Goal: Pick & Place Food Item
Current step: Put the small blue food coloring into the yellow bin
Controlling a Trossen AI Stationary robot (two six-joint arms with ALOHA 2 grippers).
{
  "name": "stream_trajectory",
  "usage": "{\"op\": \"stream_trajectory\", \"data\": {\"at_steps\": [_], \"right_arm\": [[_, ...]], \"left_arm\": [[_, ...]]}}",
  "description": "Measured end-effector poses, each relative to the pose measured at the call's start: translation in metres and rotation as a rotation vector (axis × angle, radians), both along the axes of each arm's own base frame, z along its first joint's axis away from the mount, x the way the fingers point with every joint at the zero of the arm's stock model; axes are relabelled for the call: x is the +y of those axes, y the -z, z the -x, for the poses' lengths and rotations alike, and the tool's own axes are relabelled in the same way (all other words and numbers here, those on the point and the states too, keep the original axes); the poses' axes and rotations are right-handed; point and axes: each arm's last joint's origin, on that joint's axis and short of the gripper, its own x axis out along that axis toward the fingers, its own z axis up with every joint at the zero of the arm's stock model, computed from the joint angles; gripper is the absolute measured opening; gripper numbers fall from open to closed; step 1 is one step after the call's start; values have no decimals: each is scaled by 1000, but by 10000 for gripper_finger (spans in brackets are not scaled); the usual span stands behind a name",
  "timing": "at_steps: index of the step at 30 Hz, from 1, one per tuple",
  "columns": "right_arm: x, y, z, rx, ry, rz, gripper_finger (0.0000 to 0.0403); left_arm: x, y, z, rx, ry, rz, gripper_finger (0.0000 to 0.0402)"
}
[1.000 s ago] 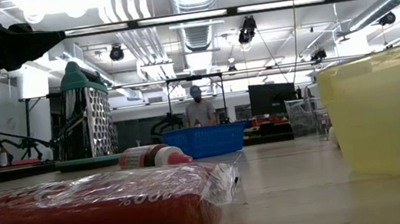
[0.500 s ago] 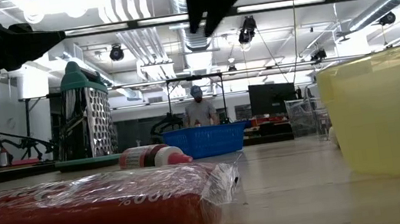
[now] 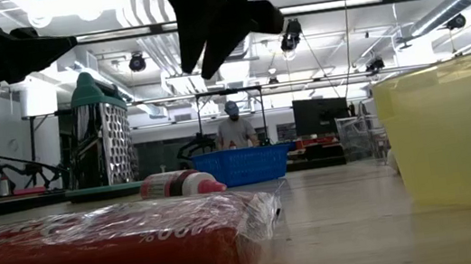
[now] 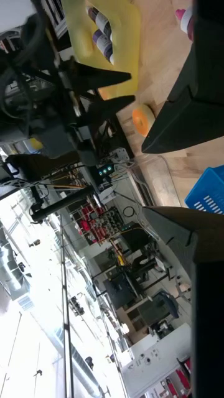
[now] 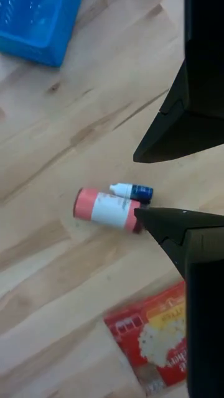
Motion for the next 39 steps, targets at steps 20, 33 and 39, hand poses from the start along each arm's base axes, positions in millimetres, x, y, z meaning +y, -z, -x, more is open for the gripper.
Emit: {"op": "stream_trajectory", "data": {"at_steps": [20,33,39], "right_arm": [[-18,54,-11,133,111,-55,126],[-16,61,-11,129,96,-50,188],[-15,79,-9,143,82,-104,199]], "left_arm": [[0,0,0,0,0,0,152],[0,0,0,0,0,0,152],[0,0,0,0,0,0,152]]}}
